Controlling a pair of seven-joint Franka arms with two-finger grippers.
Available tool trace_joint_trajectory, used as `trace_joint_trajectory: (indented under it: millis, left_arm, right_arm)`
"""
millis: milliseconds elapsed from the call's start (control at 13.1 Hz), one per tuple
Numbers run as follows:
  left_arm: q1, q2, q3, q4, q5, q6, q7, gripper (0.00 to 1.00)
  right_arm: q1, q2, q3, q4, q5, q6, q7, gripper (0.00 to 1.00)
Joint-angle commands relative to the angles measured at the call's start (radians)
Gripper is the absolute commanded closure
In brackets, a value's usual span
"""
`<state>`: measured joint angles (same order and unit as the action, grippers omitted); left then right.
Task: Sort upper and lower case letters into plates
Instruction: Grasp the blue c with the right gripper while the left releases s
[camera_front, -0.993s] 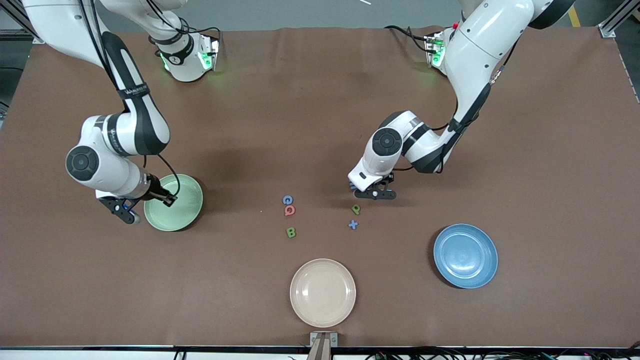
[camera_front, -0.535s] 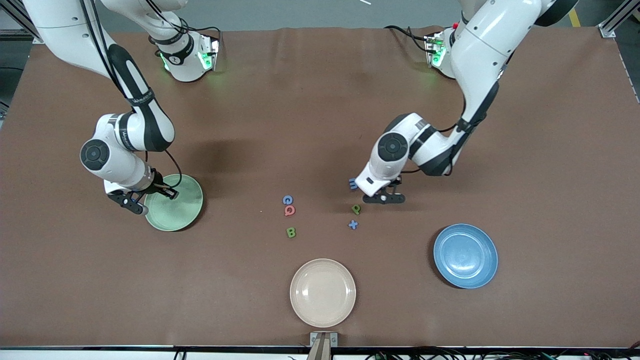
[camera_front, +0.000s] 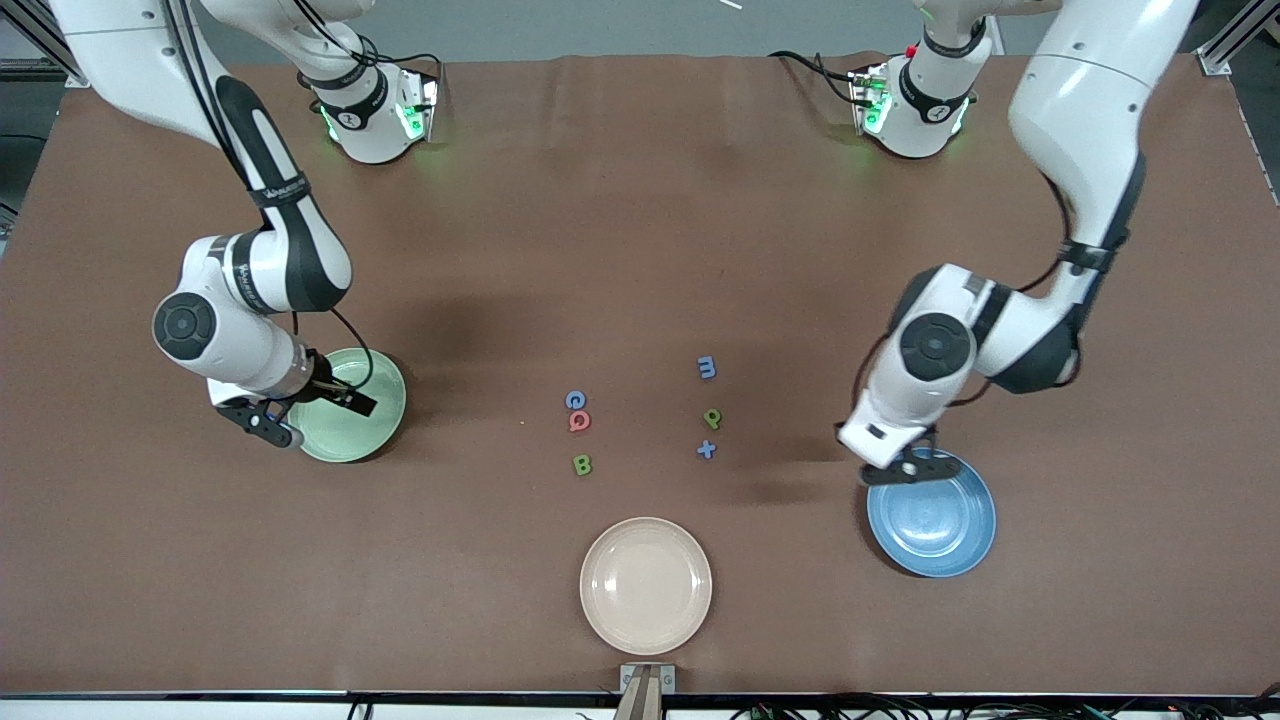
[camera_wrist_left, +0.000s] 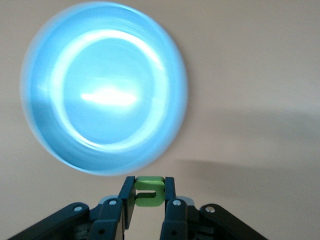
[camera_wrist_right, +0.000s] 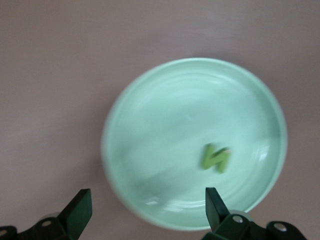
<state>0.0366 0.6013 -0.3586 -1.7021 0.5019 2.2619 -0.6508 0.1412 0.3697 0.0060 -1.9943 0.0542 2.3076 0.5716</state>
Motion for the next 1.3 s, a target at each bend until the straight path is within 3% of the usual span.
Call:
trace_joint_trajectory:
  millis: [0,153,229,306,382,688,841,993,1223]
  left_arm:
    - [0.034,0.066,-0.008,0.068,0.052,-0.005,0.011,0.98]
    - [0.078,0.093,-0.008,0.076,0.049,0.001,0.049,0.9]
    - [0.103,0.098,-0.008,0.075,0.047,0.021,0.086,0.79]
    - [0.114,0.106,-0.008,0.072,0.044,0.039,0.109,0.36]
    - [0.124,0.106,-0.008,0.068,0.044,0.042,0.111,0.0]
    - [0.115,0.066,-0.034,0.041,0.037,0.03,0.071,0.0]
    - [0.117,0.049,-0.101,0.012,0.035,0.03,-0.033,0.0]
    - [0.109,0.051,-0.169,-0.028,0.037,0.031,-0.166,0.0]
    - [-0.013,0.064,-0.186,-0.03,0.037,0.033,-0.362,0.0]
  right_arm:
    - [0.121,0.108,-0.001,0.133,0.004,-0.016,0.054,0.0]
    - [0.225,0.191,-0.003,0.221,0.003,-0.001,0.086,0.0]
    - [0.253,0.221,-0.003,0.254,0.003,0.013,0.128,0.0]
    - [0.288,0.244,-0.003,0.282,0.001,0.021,0.184,0.0]
    - [0.323,0.265,-0.003,0.314,-0.002,0.021,0.218,0.0]
    - [0.432,0.314,-0.004,0.324,-0.03,0.121,0.208,0.0]
    - [0.449,0.333,-0.003,0.321,-0.101,0.15,0.2,0.0]
    - [0.466,0.35,-0.004,0.319,-0.111,0.162,0.202,0.01]
    - [0.471,0.362,-0.003,0.312,-0.106,0.167,0.205,0.08]
